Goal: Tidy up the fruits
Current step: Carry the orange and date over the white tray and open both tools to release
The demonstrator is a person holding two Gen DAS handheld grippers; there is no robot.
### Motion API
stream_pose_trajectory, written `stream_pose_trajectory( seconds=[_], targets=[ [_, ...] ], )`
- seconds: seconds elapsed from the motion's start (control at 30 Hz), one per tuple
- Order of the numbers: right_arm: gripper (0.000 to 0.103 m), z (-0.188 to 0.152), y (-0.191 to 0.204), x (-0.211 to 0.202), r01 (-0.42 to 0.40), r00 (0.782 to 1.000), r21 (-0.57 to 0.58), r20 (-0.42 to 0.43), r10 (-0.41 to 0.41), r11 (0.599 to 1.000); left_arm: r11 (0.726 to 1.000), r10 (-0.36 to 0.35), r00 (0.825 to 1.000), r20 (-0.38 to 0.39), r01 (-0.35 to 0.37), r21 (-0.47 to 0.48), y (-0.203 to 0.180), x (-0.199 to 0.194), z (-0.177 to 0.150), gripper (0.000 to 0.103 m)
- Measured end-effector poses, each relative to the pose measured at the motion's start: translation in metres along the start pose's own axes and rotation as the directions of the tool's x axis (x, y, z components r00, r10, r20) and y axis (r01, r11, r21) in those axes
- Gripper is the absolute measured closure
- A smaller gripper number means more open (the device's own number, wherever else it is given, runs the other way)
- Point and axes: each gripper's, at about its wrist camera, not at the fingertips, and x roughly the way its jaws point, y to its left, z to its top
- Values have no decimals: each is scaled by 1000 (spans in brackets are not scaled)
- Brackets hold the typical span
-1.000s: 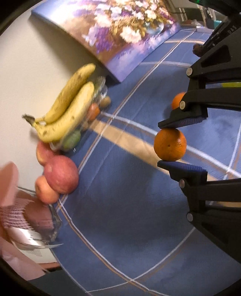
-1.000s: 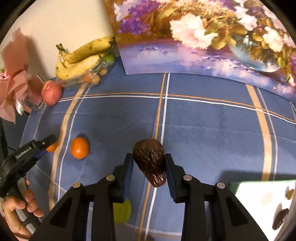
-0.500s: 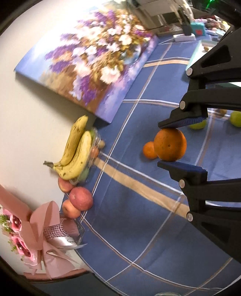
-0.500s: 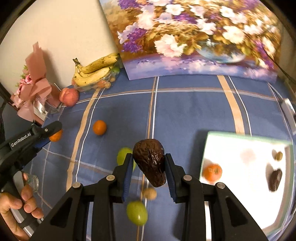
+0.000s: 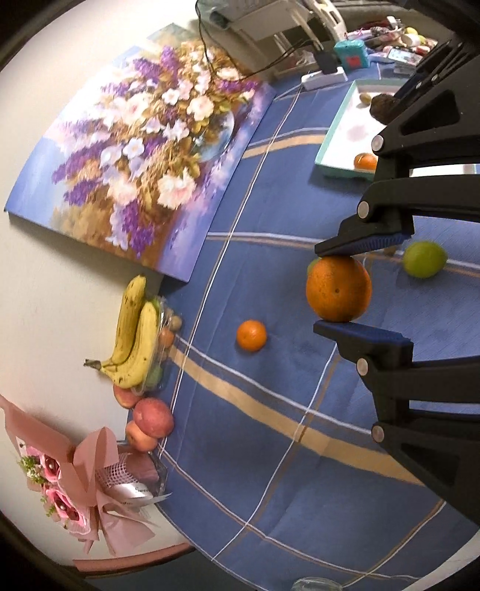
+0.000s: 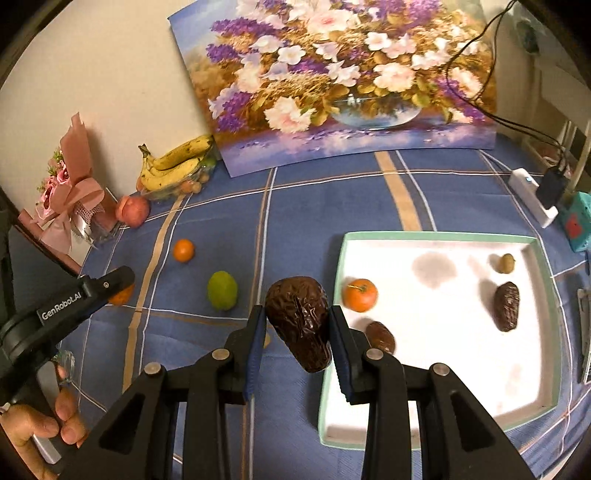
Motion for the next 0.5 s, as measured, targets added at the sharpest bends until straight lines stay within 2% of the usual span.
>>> stream_pose_trajectory(
  seconds=[0.27, 0.5],
  targets=[
    [67, -7, -21, 1, -18, 1000, 32, -10, 18, 999, 999, -35, 999, -6, 35, 26, -18, -5, -8, 66],
    [67, -7, -39, 4, 23, 1000, 46, -13, -23, 999, 996, -57, 996, -65, 61, 62, -39, 9, -20, 66]
  ],
)
